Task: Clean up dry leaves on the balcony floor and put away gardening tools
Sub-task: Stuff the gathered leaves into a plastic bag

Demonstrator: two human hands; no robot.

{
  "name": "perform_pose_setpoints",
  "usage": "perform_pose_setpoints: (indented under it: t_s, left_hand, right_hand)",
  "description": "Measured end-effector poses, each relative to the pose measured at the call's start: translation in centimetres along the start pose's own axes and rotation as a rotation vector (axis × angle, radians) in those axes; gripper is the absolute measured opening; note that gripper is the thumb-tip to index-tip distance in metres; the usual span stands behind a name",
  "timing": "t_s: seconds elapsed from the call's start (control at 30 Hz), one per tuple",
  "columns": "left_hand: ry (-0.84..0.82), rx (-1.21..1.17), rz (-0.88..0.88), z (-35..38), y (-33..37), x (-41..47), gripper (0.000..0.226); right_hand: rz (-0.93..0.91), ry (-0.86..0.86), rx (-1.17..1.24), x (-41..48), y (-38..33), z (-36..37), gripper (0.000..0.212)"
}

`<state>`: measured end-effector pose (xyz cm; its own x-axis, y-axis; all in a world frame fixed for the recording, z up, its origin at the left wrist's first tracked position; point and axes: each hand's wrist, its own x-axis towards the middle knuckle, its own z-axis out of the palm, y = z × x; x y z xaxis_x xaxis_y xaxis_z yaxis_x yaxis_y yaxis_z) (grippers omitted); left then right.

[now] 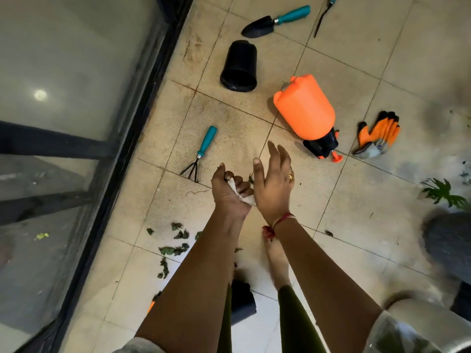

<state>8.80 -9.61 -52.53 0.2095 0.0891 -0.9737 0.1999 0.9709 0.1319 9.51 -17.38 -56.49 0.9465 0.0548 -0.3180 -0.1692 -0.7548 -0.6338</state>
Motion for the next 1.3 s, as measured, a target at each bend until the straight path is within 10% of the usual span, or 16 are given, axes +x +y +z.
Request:
perform_pose_setpoints:
  t_s: [1.3]
  left_hand:
    - [-0.158,0.163,0.006,-14.3,-10.4,-15.5,0.059]
  right_hand:
    - [0.048,0.054,0.025,-28.0,8.2,-14.3,0.031]
